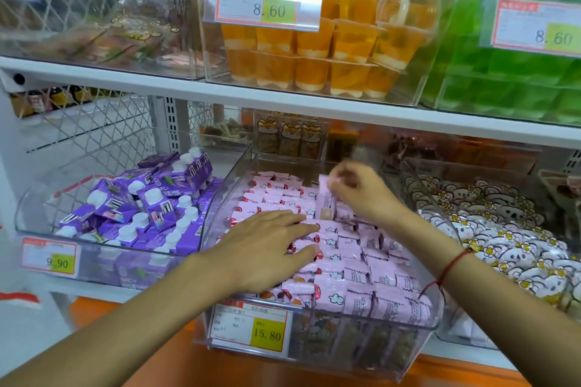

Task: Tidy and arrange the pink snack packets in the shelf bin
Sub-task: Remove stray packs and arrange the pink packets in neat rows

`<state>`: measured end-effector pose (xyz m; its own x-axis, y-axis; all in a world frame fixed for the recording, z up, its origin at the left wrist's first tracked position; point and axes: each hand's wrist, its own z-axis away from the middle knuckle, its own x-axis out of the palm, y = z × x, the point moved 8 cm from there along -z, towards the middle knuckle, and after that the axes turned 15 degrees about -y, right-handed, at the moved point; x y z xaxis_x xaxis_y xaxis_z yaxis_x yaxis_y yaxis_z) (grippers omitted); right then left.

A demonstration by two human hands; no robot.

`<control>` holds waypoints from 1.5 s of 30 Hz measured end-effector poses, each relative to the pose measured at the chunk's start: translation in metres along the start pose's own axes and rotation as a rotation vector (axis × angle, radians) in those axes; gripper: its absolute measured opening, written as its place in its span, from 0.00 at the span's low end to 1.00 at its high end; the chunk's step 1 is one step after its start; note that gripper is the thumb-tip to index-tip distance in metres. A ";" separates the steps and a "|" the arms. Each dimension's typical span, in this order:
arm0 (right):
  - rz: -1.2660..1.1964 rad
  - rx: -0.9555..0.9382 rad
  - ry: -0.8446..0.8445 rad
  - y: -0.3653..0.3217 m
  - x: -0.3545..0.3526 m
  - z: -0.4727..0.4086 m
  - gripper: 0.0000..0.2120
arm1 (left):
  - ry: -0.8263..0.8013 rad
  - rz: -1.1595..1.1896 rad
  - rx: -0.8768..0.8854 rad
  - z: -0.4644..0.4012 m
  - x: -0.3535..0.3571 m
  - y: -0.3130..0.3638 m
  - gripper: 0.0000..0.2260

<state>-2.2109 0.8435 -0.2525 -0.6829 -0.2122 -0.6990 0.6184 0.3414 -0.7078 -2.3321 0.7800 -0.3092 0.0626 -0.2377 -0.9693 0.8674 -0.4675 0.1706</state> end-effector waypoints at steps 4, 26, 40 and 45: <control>-0.203 -0.038 0.395 -0.008 -0.038 0.022 0.05 | 0.014 0.013 0.000 0.000 -0.001 -0.001 0.24; -0.474 0.099 0.315 0.006 -0.030 0.071 0.10 | 0.530 0.919 0.153 0.036 -0.046 -0.008 0.14; 0.307 -0.297 0.185 -0.038 -0.014 0.065 0.15 | 0.491 0.590 0.084 0.032 -0.040 -0.003 0.25; -0.011 0.013 0.307 0.005 -0.039 0.044 0.19 | 0.256 0.045 0.027 0.017 -0.020 0.001 0.23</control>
<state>-2.1640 0.8130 -0.2329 -0.7740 0.0716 -0.6292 0.6139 0.3283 -0.7178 -2.3404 0.7702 -0.2862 0.2266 -0.0374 -0.9733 0.8478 -0.4843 0.2160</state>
